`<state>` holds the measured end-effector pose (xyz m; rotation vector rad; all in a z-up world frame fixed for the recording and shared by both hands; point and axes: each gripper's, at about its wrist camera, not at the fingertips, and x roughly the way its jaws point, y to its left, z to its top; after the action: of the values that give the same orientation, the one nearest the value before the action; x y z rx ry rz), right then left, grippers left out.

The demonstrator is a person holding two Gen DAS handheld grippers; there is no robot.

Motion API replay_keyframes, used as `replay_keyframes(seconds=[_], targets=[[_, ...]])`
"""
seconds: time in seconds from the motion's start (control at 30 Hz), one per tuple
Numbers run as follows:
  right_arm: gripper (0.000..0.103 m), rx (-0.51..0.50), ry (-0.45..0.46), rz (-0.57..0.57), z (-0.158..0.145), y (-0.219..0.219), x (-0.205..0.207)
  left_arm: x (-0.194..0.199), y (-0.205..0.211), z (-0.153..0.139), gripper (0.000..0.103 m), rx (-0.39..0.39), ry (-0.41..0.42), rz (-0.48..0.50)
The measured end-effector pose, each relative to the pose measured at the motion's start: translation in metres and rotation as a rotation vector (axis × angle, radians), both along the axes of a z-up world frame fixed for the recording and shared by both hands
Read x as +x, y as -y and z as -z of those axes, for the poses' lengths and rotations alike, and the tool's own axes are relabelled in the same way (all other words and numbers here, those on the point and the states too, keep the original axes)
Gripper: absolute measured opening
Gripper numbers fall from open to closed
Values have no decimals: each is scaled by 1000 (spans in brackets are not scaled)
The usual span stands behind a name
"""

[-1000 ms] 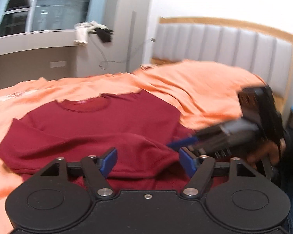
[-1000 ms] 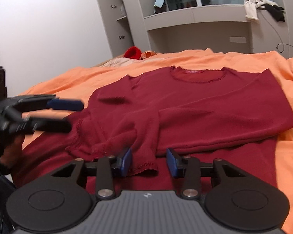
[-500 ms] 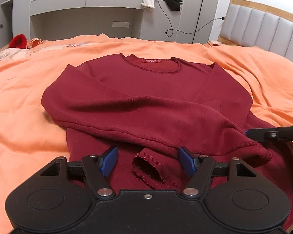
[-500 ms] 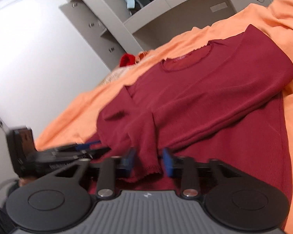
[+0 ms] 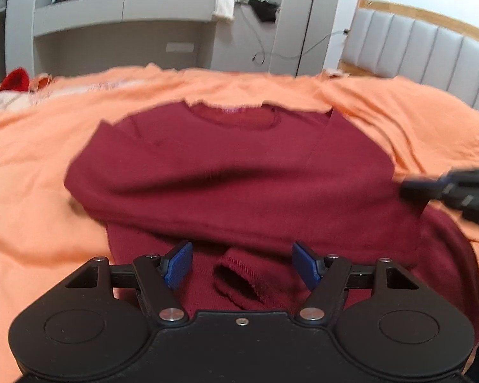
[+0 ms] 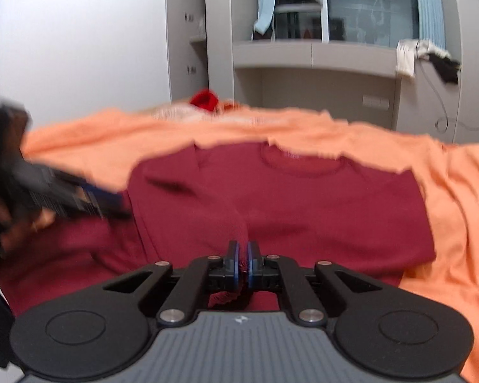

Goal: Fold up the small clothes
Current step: 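Open the left gripper and release the folded sleeve on the sweater, then close the right gripper on the sweater's side edge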

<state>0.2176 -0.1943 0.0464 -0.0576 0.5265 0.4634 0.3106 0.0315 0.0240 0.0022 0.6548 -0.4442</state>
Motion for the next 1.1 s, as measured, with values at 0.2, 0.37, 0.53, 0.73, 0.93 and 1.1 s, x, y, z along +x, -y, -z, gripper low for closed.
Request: replay_keyframes(seconds=[0.2,0.37,0.53,0.73,0.93,1.1], targets=[[54,13,-5,54,10,5,2,10,-38,-19,82,-47,85,-171],[71,81,18,18,9,10,-4,47,-81,-8,80,-123,97,-450],[75,38,14,-28,18,-1,-7,76,-107,10,58,-208,12,-538],[78,24,5,-31,22,-6,-7,85,-110,21,5,-259,-53,-517],[82,21,-7,-24,24,-4,-8,90,-113,27,6,-227,-74,-612],[87,31,19,-17,21,4,-16,84,-113,22,28,-253,-83,-608]])
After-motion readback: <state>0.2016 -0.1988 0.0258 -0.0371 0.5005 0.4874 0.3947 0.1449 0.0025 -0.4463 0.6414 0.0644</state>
